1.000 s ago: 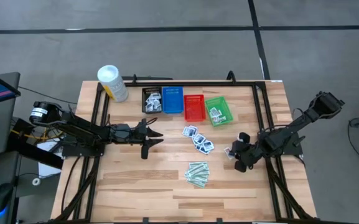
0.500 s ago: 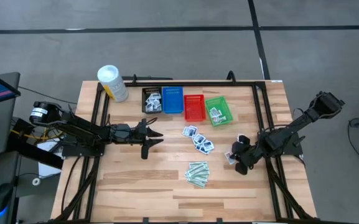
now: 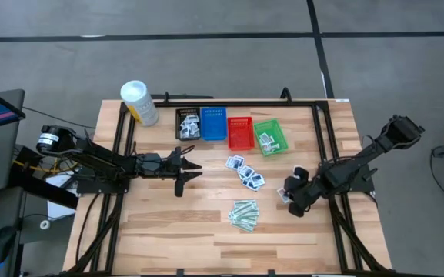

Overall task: Pick & Place First Aid Supplies
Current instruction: Put the orange pad into the green bin

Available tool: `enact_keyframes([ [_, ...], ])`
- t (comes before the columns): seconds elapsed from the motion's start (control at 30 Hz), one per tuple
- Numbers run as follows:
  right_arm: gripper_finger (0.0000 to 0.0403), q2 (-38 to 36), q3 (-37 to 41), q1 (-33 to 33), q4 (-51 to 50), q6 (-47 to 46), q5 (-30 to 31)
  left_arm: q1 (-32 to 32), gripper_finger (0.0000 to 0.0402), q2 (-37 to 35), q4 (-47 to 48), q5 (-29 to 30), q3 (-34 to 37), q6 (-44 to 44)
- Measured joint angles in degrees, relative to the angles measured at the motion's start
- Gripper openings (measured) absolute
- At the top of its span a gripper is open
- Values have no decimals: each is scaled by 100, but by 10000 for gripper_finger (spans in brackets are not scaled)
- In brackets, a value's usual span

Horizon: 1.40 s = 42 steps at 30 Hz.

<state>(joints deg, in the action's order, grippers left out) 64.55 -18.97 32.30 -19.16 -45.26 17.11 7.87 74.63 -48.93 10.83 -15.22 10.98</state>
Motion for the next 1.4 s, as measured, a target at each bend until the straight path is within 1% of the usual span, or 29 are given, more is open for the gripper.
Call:
enact_keyframes([
  [0.3, 103, -7, -27, -212, 105, -26, 56, 12, 116, 0, 0, 0, 0, 0],
  [0.47, 151, -11, -38, -293, 191, -22, 76, 12, 116, 0, 0, 0, 0, 0],
  [0.57, 179, 30, -38, -296, 202, 150, 92, 14, 116, 0, 0, 0, 0, 0],
  [0.67, 197, 160, -38, -296, 196, 216, 133, 14, 116, 0, 0, 0, 0, 0],
  [0.73, 201, 329, -40, -316, 180, 231, 168, 14, 116, 0, 0, 0, 0, 0],
  [0.87, 199, 846, -70, -317, 284, 224, 250, 14, 116, 0, 0, 2, 0, 0],
  [0.93, 194, 1116, -110, -313, 350, 191, 312, 14, 116, 0, 0, 0, 0, 0],
  [1.03, 181, 1324, -121, -313, 518, 191, 433, 14, 116, 0, 0, 2, 0, 0],
  [1.17, 153, 1286, -102, -317, 590, 207, 473, 14, 116, 0, 0, 2, 0, 0],
  [1.4, 89, 1024, -84, -329, 449, 236, 359, 17, 116, 0, 0, 0, 0, 0],
])
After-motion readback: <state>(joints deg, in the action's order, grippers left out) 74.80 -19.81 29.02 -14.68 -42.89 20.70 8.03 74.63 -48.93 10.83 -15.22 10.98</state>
